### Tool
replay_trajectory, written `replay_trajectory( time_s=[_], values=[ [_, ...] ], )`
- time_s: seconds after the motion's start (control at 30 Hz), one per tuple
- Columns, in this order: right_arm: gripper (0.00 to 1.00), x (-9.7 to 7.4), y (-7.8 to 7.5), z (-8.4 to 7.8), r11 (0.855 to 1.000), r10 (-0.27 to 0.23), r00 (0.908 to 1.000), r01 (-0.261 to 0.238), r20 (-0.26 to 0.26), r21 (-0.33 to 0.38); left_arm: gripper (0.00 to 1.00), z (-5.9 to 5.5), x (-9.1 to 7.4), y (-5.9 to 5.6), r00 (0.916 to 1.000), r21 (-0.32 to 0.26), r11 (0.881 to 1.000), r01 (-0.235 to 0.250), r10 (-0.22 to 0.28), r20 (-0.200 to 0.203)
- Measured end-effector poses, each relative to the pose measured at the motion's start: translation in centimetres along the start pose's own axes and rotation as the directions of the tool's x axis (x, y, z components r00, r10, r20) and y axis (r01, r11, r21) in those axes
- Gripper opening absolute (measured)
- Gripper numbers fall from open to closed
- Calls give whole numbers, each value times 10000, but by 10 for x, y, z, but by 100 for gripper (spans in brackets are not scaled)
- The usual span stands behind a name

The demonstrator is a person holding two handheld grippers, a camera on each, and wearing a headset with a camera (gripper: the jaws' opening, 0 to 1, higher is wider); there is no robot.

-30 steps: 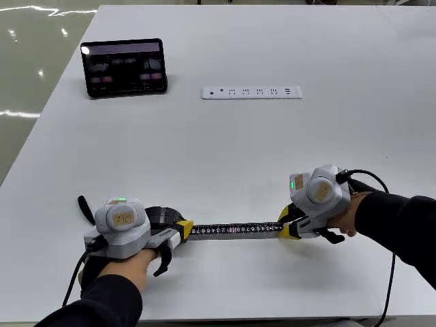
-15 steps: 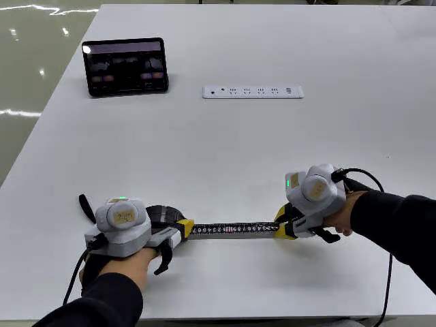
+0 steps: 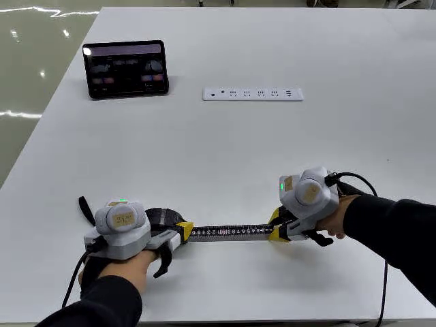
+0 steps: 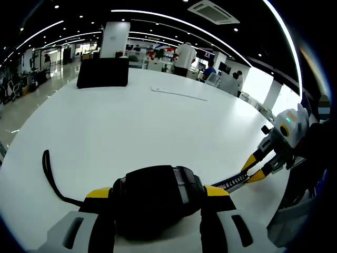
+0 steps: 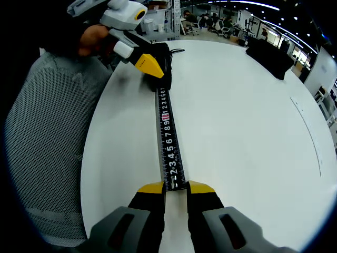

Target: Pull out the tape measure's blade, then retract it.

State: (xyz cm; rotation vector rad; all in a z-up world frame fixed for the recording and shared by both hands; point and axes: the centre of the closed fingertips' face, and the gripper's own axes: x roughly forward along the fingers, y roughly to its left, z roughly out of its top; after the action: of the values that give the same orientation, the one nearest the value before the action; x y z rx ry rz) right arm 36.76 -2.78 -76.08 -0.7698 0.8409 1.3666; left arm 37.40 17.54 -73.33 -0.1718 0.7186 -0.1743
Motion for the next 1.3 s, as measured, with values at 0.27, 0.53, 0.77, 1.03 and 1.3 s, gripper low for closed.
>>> replay_trajectory(
  time_s=[0.27, 0.53, 0.77, 1.03, 1.3],
  values=[
    [11, 2, 1, 3, 10000, 21, 10000, -21, 64, 38, 61, 0, 0, 0, 10000, -5, 10000, 5, -5, -1],
    [11, 4, 1, 7, 10000, 0, 9999, -1, 163, 27, 61, 0, 0, 0, 10000, -25, 10000, 15, -15, -13],
    [10, 5, 0, 10, 10000, 23, 9998, -23, 183, -7, 61, 0, 0, 1, 10000, -55, 10000, 28, -28, -16],
    [10, 7, 3, 15, 10000, 87, 9998, -88, 198, 22, 61, 0, 0, 1, 10000, -64, 10000, 42, -42, -13],
    [10, 9, 3, 18, 9999, 125, 9997, -124, 221, -7, 61, 0, 0, 1, 10000, -84, 9999, 57, -57, -15]
  ],
)
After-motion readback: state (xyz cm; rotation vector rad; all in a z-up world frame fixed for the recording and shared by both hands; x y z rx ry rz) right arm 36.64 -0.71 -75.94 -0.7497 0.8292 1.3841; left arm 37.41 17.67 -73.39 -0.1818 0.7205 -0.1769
